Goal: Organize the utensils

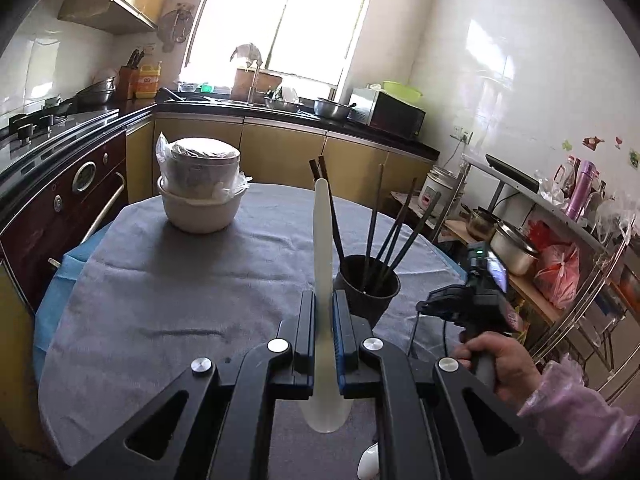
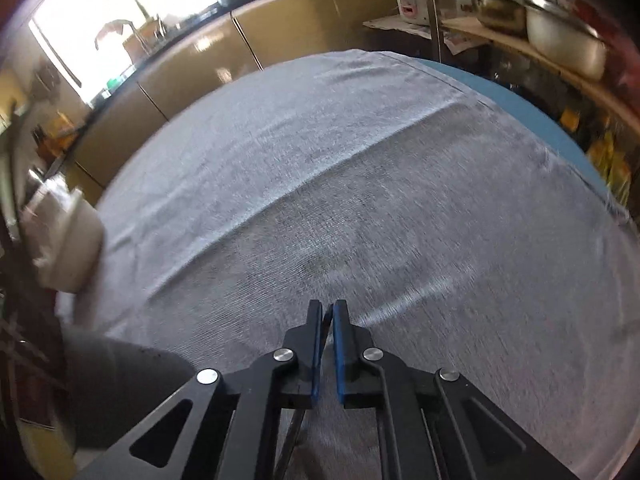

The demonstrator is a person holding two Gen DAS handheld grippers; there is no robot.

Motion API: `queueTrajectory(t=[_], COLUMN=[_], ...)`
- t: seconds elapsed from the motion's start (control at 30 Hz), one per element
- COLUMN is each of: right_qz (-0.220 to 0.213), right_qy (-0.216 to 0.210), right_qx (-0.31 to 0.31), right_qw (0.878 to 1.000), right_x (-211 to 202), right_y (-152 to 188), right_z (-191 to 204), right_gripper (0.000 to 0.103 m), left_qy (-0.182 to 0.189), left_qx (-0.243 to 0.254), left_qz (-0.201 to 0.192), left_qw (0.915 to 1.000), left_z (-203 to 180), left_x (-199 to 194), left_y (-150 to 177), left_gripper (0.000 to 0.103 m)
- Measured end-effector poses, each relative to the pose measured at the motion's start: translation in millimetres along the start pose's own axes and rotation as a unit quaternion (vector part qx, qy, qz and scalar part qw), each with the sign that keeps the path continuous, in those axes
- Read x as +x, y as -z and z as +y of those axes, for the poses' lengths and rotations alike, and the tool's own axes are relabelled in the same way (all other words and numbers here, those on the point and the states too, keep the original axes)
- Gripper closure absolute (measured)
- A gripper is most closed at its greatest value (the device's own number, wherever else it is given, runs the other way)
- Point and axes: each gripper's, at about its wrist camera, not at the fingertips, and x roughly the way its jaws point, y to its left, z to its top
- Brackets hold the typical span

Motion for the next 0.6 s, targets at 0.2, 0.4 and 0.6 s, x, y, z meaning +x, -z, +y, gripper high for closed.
queueTrajectory(t=[0.2,0.4,0.6], right_qz=[-0.018,-0.081,-0.157], right_qy=[-0.072,-0.127,-0.158], right_qx=[0.038,0.023,-0.021], right_qw=[0.997,0.988,0.975], right_x=[-38,-102,-171], right_y=[2,-2,-5], right_z=[-21,-13,10], right_gripper=[0.098,0.099,0.099], left_qy=[0.009,0.032,0.052], left_qx=[0.006,0.005,-0.010], left_qz=[0.004,-0.003,-0.010], left_qw=[0.9999,0.9995,0.9986], left_z=[-11,-19,-18], left_x=[1,-2,-4], left_y=[1,-1,-8], left_gripper=[0.095,0.095,0.095])
